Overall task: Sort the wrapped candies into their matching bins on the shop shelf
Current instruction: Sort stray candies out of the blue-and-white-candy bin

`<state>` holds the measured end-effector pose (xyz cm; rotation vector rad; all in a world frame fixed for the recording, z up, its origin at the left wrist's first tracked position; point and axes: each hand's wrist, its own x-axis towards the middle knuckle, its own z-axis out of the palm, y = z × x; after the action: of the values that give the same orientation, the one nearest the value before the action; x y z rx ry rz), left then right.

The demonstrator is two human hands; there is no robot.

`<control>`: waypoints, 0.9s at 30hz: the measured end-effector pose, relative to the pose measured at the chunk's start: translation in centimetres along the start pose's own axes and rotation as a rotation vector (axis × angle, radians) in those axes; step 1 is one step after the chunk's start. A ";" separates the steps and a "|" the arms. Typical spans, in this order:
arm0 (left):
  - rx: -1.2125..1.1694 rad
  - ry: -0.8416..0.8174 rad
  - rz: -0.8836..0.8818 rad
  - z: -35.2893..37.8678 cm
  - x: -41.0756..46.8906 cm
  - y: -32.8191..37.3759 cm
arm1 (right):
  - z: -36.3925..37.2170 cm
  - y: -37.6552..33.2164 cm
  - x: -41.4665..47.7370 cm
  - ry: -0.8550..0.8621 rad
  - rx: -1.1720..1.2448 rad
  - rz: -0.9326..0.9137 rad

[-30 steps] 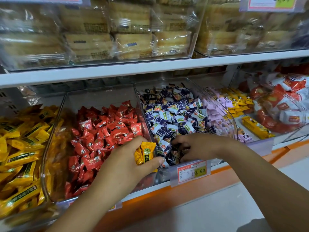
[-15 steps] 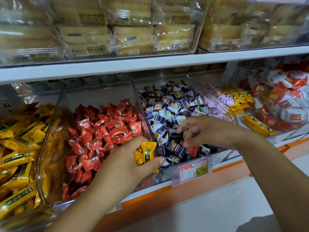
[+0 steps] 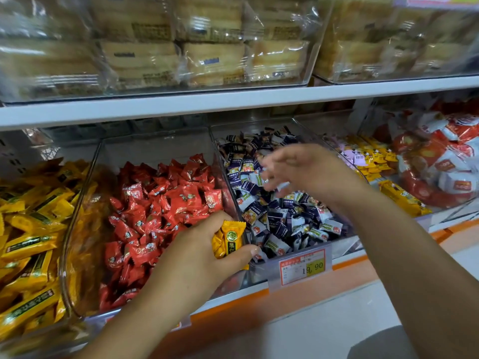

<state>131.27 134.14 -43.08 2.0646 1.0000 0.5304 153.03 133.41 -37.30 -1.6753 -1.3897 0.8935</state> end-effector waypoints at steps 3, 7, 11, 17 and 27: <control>0.008 -0.015 -0.004 -0.1 -0.1 0.0 | -1.9 2.0 -0.2 -0.169 -0.663 0.199; 0.026 0.004 0.002 0.0 0.2 -0.1 | -0.2 3.9 -0.6 -0.363 -0.862 0.221; 0.033 0.005 -0.007 0.1 0.2 0.2 | 1.1 5.4 0.4 -0.300 -0.892 0.184; 0.050 0.010 -0.033 0.1 0.1 0.3 | 1.5 5.0 0.1 -0.381 -0.574 0.232; 0.054 0.003 -0.056 0.2 0.2 0.2 | -0.2 4.9 0.3 -0.148 -0.185 0.276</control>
<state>131.64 134.13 -43.02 2.0772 1.0823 0.4827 155.49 133.16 -41.53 -2.0120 -1.3941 1.0894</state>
